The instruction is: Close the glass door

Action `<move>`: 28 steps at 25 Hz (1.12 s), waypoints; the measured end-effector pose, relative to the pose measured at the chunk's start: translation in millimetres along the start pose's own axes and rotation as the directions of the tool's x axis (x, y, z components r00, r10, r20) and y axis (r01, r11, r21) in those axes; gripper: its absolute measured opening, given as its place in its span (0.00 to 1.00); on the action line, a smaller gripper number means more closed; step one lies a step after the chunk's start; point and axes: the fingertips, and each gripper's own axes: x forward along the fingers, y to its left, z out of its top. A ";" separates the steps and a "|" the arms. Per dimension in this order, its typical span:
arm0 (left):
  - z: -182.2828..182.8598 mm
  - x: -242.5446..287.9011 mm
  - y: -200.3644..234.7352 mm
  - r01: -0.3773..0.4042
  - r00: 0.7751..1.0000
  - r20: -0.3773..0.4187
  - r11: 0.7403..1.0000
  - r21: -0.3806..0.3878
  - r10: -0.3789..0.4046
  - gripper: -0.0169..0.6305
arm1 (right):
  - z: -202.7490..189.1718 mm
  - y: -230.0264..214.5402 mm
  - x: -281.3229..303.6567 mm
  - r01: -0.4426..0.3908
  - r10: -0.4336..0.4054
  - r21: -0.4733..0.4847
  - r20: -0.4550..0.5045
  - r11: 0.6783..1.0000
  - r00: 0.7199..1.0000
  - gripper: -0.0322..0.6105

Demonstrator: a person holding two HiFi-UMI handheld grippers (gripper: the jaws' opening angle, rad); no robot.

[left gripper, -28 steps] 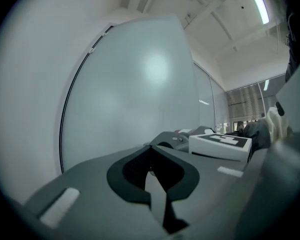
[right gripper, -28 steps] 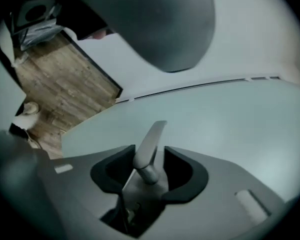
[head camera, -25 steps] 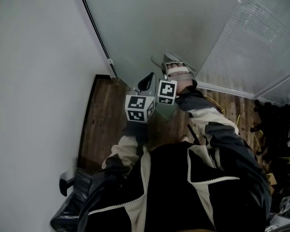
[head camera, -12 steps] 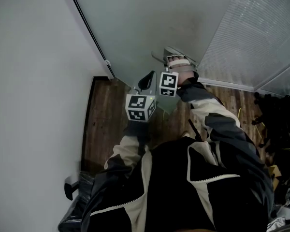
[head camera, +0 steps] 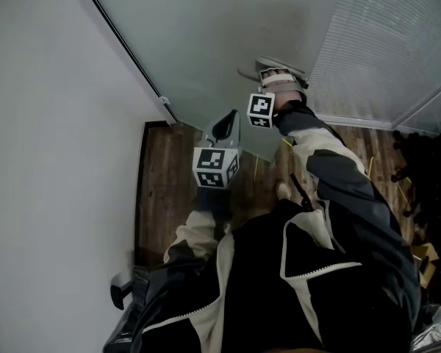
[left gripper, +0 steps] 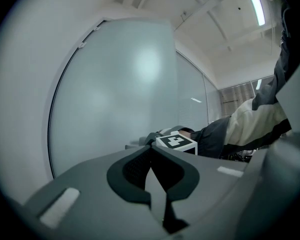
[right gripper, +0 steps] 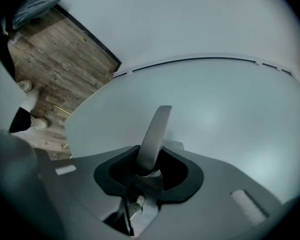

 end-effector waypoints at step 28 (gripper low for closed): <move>19.2 225.7 19.8 -0.126 0.991 -0.043 0.988 0.086 0.130 0.03 | -116.2 -95.2 256.4 0.100 -0.097 -0.086 0.040 0.991 0.994 0.22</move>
